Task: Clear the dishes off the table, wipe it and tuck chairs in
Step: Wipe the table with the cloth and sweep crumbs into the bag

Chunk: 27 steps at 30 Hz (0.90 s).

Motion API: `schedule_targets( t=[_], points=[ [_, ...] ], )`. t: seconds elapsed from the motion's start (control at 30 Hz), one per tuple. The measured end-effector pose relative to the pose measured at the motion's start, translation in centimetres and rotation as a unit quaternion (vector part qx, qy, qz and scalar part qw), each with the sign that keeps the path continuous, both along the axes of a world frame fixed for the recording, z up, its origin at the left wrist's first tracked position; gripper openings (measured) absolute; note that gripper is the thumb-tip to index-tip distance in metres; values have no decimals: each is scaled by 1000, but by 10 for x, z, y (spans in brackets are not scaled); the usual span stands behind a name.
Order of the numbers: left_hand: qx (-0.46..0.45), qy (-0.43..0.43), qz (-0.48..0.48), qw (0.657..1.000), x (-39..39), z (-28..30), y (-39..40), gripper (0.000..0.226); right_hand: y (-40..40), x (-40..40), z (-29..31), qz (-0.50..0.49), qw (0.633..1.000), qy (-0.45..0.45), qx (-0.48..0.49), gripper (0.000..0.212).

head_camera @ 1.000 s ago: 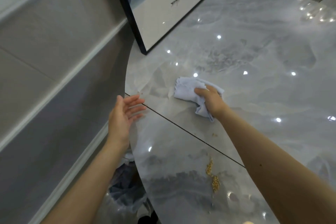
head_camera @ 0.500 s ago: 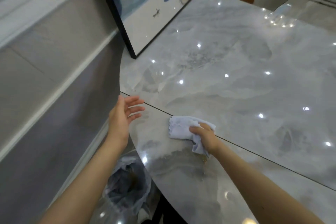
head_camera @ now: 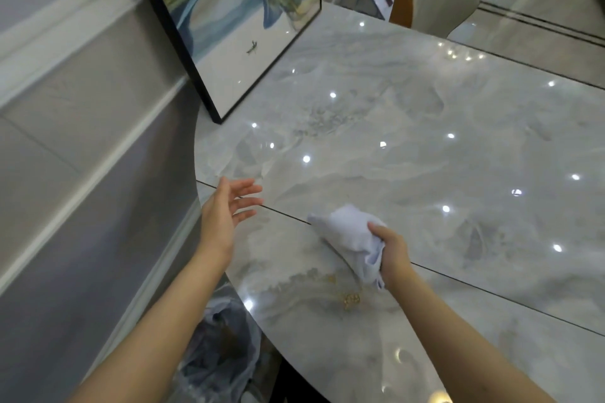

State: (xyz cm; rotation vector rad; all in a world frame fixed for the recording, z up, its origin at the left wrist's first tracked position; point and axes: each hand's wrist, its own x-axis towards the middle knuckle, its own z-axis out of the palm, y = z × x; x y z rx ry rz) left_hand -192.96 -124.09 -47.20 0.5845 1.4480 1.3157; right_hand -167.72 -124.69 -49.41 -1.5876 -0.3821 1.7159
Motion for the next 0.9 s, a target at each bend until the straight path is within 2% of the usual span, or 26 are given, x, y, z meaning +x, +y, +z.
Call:
schedule_targets(
  t=[0.2,0.33,0.4,0.43,0.5,0.67,0.8,0.9],
  points=[
    [-6,8,-3,1000,11,-1,19,47,51,37,18,-160,984,2,82,22],
    [-16,18,-4,1000,15,-9,34,48,95,49,20,-202,974,0,105,33],
    [-19,18,2,1000,14,-12,40,48,113,48,10,-184,976,-30,115,24],
    [-23,20,7,1000,13,-16,43,47,122,45,4,-166,978,-54,117,24],
    [-32,23,18,999,11,-23,49,47,135,37,-13,-106,981,-116,117,36],
    [-50,33,32,998,9,-42,53,48,141,3,-51,69,976,-171,114,23],
    [-56,35,37,997,7,-49,51,48,130,-14,-51,191,952,-171,167,11],
    [-52,37,34,997,6,-47,49,48,111,-24,-52,263,933,-161,187,17]
  ],
)
